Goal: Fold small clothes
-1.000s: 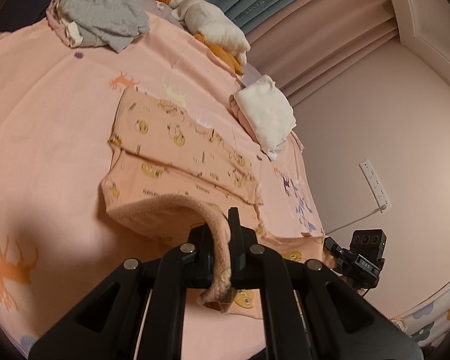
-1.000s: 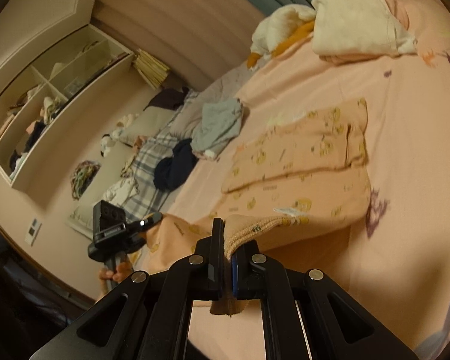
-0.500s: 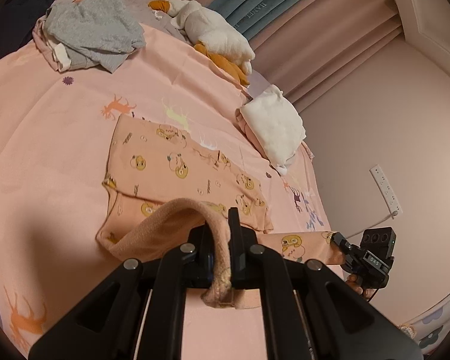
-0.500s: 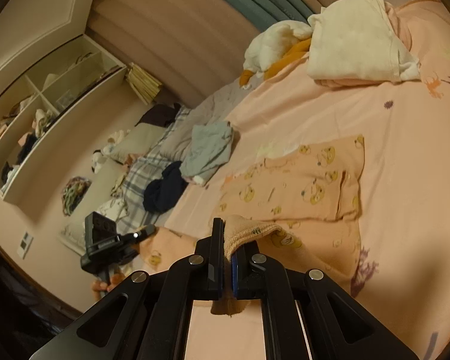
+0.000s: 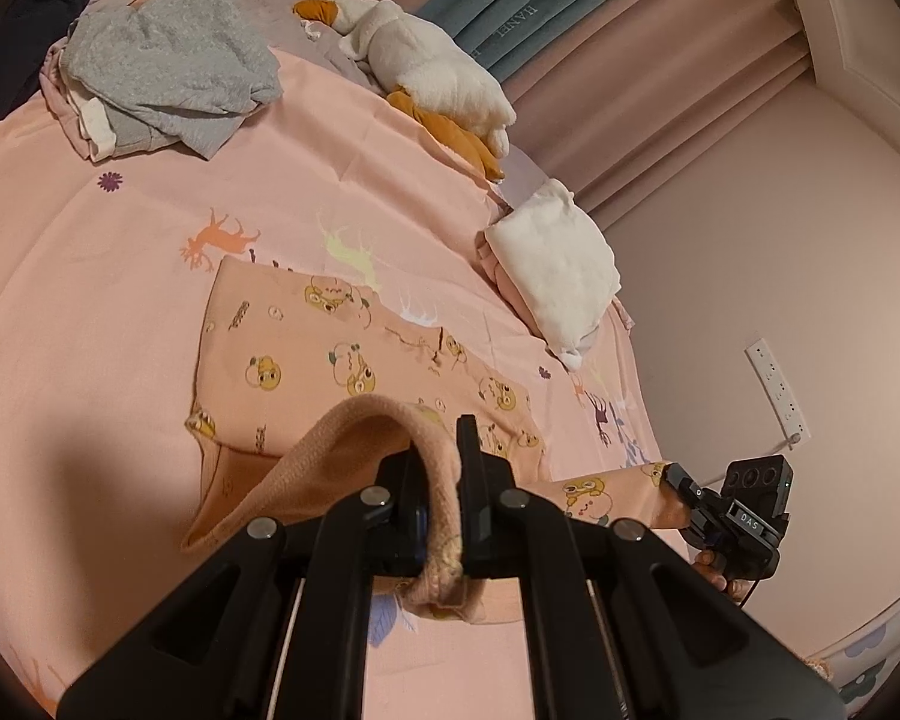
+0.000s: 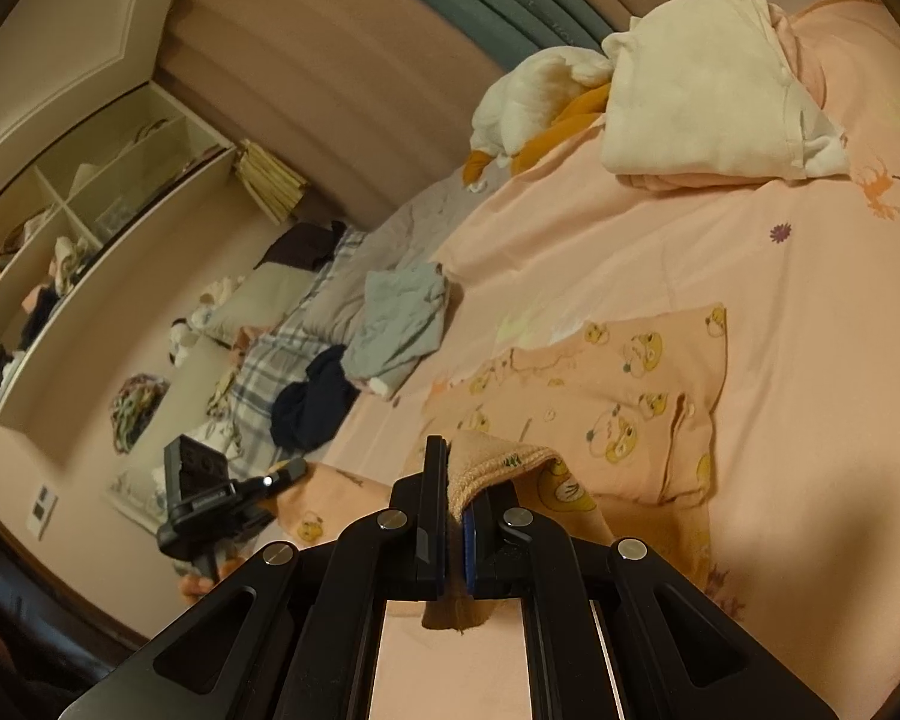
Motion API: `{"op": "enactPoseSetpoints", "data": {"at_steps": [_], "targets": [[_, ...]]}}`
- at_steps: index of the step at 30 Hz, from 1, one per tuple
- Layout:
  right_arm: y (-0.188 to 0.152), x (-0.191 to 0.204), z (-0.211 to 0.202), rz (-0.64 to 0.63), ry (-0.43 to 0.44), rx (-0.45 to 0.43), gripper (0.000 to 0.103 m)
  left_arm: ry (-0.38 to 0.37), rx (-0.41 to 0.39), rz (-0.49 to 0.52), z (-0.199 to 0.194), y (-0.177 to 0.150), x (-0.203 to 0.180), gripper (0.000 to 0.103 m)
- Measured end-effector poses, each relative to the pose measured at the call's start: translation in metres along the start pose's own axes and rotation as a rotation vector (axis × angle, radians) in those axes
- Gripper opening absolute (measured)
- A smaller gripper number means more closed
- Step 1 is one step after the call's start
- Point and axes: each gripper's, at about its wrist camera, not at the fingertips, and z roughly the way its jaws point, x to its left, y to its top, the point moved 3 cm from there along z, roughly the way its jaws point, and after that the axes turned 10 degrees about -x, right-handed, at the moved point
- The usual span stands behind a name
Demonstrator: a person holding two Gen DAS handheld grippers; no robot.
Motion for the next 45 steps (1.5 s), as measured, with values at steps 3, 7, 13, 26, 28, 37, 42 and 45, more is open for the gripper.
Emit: {"op": "enactPoseSetpoints", "data": {"at_steps": [3,7,13,26,28,37,42,45], "targets": [[0.004,-0.003,0.003,0.004,-0.008,-0.005,0.006,0.002,-0.001,-0.002,0.006,0.006,0.002,0.005],[0.011,-0.007,0.009,0.006,-0.016,-0.01,0.006,0.007,-0.004,-0.006,0.014,0.014,0.005,0.005],[0.023,-0.013,0.021,0.012,-0.028,-0.019,0.006,0.019,-0.012,-0.011,0.026,0.028,0.01,0.005],[0.044,-0.038,0.047,0.036,-0.064,-0.015,0.006,0.043,-0.002,-0.01,0.067,0.049,0.02,0.005],[0.046,-0.043,0.052,0.045,-0.072,-0.013,0.006,0.047,0.002,-0.01,0.072,0.05,0.022,0.005],[0.053,-0.067,0.069,0.101,-0.112,-0.001,0.006,0.078,0.003,-0.029,0.091,0.062,0.041,0.005],[0.057,-0.084,0.083,0.143,-0.136,0.021,0.006,0.11,0.008,-0.069,0.107,0.066,0.059,0.005],[0.056,-0.095,0.095,0.168,-0.165,0.061,0.006,0.145,0.03,-0.102,0.119,0.064,0.074,0.005]]}}
